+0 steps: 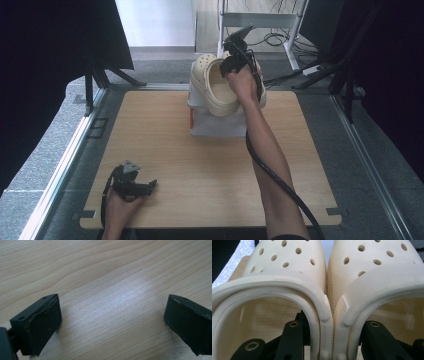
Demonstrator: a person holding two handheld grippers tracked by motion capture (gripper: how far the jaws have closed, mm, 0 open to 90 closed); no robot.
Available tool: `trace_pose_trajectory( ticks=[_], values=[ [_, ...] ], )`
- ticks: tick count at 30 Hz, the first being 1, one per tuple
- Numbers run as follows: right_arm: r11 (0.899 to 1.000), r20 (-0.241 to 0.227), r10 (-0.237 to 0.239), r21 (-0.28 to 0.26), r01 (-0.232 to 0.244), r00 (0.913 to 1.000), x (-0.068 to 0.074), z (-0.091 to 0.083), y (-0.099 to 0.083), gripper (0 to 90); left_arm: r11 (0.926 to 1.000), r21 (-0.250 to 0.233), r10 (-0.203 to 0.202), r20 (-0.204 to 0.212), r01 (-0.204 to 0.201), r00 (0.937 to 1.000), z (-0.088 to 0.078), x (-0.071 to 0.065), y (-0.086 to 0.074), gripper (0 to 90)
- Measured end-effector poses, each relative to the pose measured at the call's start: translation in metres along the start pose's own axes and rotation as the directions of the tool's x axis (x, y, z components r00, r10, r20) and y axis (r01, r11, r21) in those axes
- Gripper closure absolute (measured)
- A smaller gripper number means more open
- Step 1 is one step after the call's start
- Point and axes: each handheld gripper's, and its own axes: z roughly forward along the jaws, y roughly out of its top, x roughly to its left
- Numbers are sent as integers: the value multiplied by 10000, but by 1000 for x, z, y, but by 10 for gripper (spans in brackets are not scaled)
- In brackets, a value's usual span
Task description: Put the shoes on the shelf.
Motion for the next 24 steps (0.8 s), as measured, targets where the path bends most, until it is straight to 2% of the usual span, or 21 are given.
trace_pose_trajectory(
  ticks=[11, 18, 20, 23, 24],
  values=[
    [9963, 609, 865, -87, -861, 9944, -4, 34, 20, 653, 10000, 7, 23, 36, -23, 10000, 0, 0, 0, 12],
    [9922, 575, 1232, -255, -1219, 9907, -3, 59, 24, 651, 10000, 6, 28, 47, -28, 10000, 0, 0, 0, 12],
    [9919, 494, 1256, -227, -1246, 9909, -3, 66, 24, 650, 10000, -7, 12, 53, -12, 10000, 0, 0, 0, 12],
    [9939, 435, 1102, -26, -1102, 9930, -2, 77, 21, 643, 10000, -15, 45, 55, -45, 10000, 1, 0, 1, 12],
    [9950, 411, 994, -108, -990, 9942, -1, 78, 20, 641, 10000, -14, 45, 60, -45, 10000, 1, 0, 1, 12]
  ],
)
